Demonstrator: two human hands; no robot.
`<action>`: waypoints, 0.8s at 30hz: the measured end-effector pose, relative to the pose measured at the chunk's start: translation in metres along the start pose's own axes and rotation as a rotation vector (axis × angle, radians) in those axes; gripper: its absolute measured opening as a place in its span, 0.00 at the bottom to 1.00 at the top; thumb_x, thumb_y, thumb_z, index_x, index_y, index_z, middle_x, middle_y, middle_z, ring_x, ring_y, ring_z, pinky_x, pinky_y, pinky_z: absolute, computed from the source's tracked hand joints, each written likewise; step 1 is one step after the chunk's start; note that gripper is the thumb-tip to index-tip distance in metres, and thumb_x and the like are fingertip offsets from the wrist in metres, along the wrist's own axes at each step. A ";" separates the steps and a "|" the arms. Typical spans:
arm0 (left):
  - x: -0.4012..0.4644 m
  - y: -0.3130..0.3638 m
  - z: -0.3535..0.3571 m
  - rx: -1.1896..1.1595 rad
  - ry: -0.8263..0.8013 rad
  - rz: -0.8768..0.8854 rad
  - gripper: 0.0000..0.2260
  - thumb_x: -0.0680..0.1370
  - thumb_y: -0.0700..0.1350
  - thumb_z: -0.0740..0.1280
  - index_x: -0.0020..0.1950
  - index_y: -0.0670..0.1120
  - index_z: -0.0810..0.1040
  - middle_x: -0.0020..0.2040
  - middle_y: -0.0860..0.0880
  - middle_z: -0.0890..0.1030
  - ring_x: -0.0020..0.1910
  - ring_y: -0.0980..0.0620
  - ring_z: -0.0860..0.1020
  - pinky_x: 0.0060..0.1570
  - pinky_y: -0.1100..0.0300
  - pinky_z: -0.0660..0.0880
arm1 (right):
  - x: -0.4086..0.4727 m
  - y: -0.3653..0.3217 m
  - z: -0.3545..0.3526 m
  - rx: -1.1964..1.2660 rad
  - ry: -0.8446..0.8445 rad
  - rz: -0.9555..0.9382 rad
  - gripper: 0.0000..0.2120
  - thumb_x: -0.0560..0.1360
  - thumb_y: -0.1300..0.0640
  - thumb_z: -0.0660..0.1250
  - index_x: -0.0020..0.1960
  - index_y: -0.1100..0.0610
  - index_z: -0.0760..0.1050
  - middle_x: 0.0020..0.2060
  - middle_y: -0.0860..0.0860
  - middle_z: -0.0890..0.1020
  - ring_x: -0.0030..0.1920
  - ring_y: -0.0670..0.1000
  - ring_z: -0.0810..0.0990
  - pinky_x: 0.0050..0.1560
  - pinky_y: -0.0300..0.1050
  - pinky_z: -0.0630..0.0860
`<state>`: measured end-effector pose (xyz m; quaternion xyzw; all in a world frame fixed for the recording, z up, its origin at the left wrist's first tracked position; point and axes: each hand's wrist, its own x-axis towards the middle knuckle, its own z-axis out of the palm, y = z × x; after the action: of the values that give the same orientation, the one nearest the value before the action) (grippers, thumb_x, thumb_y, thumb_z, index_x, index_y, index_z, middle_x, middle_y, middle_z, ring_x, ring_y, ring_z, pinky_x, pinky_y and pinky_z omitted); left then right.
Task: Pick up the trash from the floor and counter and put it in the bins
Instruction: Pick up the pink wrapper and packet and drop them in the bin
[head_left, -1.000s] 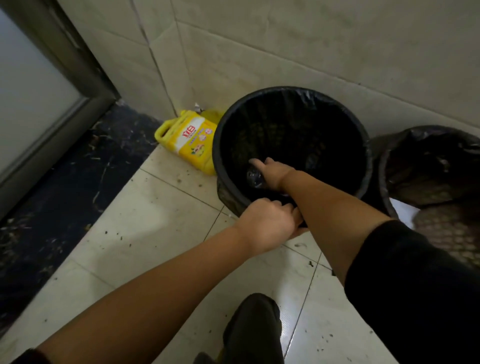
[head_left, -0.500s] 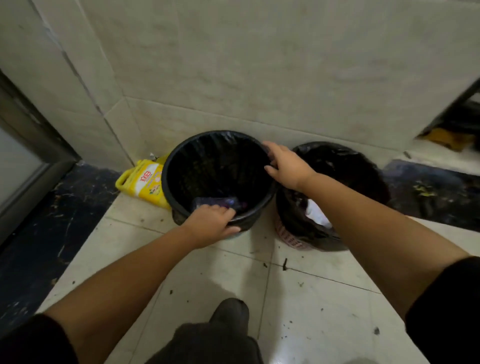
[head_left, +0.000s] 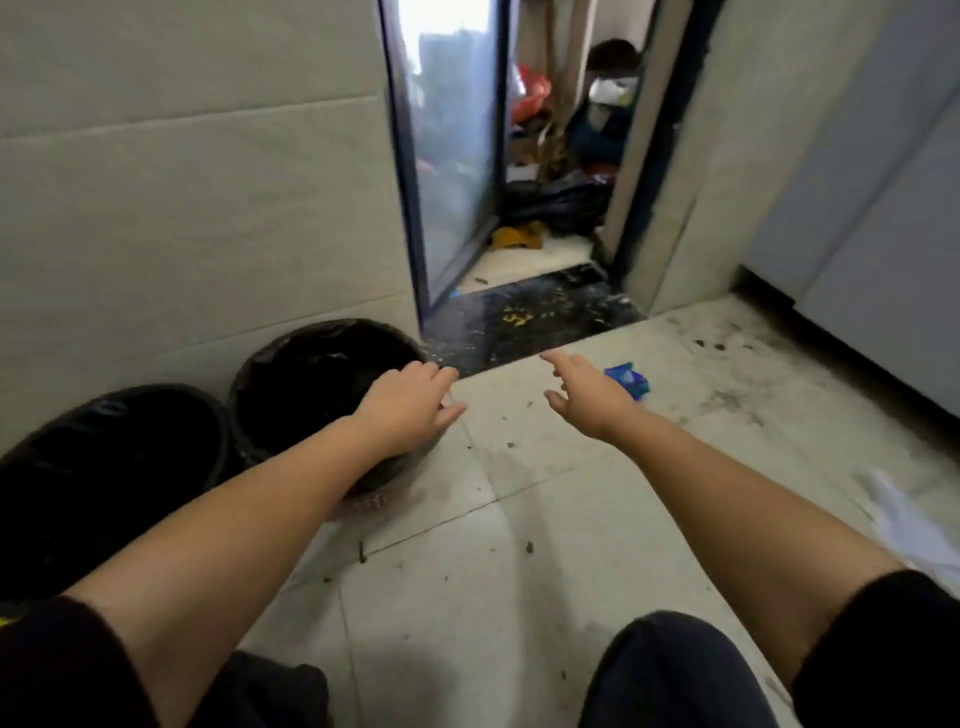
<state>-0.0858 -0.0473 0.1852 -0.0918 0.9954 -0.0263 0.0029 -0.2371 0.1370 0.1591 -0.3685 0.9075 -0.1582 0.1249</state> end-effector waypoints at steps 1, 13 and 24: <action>0.014 0.027 0.001 -0.016 -0.028 0.046 0.22 0.80 0.58 0.56 0.69 0.46 0.67 0.62 0.44 0.76 0.61 0.43 0.74 0.56 0.48 0.74 | -0.015 0.029 -0.002 0.020 0.005 0.065 0.26 0.79 0.55 0.61 0.74 0.53 0.59 0.67 0.58 0.71 0.62 0.60 0.76 0.61 0.55 0.75; 0.111 0.265 -0.010 0.141 -0.222 0.520 0.25 0.80 0.59 0.54 0.71 0.46 0.64 0.67 0.42 0.72 0.64 0.42 0.72 0.61 0.46 0.73 | -0.234 0.267 -0.017 0.100 0.049 0.620 0.25 0.79 0.54 0.60 0.75 0.52 0.57 0.67 0.59 0.70 0.59 0.60 0.77 0.57 0.55 0.77; 0.136 0.440 0.154 0.102 -0.574 0.918 0.25 0.79 0.57 0.58 0.73 0.47 0.61 0.67 0.42 0.71 0.64 0.41 0.72 0.60 0.46 0.73 | -0.273 0.395 0.073 0.220 -0.096 1.040 0.28 0.77 0.53 0.61 0.75 0.50 0.56 0.72 0.61 0.61 0.65 0.64 0.71 0.62 0.55 0.72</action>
<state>-0.2978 0.3519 0.0077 0.3493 0.8898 -0.0446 0.2903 -0.2705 0.5837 -0.0273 0.1383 0.9418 -0.1526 0.2658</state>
